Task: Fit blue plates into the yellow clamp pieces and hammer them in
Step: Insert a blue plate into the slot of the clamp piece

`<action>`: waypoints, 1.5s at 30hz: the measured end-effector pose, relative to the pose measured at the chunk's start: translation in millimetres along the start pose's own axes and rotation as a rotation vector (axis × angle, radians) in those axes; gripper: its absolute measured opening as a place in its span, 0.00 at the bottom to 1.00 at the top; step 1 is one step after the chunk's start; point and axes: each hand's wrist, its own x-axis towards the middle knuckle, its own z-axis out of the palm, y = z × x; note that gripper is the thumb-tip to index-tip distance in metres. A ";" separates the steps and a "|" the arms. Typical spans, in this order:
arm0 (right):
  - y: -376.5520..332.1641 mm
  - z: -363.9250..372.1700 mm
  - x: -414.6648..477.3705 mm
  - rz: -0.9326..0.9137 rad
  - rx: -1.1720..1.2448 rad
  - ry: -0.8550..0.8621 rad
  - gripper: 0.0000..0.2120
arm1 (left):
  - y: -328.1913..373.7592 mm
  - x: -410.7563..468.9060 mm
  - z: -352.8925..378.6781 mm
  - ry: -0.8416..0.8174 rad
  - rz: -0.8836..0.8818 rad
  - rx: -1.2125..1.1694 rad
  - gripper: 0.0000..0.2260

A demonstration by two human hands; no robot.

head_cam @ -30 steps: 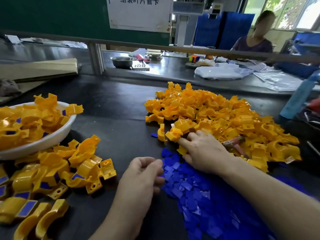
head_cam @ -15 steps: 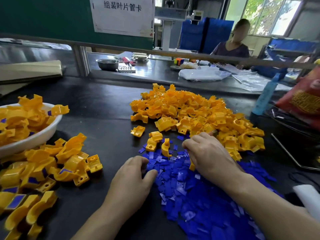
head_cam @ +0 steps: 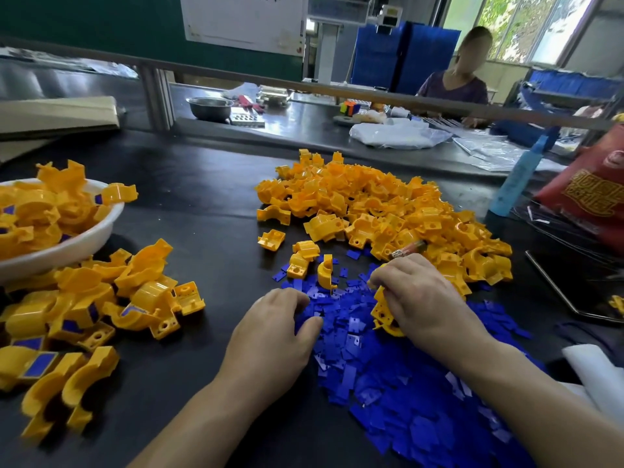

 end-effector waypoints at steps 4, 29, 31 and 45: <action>-5.1 -7.3 -14.2 0.114 0.016 0.111 0.11 | 2.6 -2.6 1.4 0.006 0.067 -0.004 0.12; -23.3 -24.5 -33.6 0.507 0.685 0.175 0.15 | 20.4 -18.2 3.2 -0.098 0.232 -0.096 0.22; -23.6 -23.4 -32.5 0.580 0.807 0.227 0.15 | 22.0 -19.3 3.1 -0.113 0.225 -0.102 0.21; -35.7 -18.3 -50.1 0.563 1.629 -0.084 0.16 | 33.6 -16.8 -1.5 -0.412 -0.213 -1.142 0.14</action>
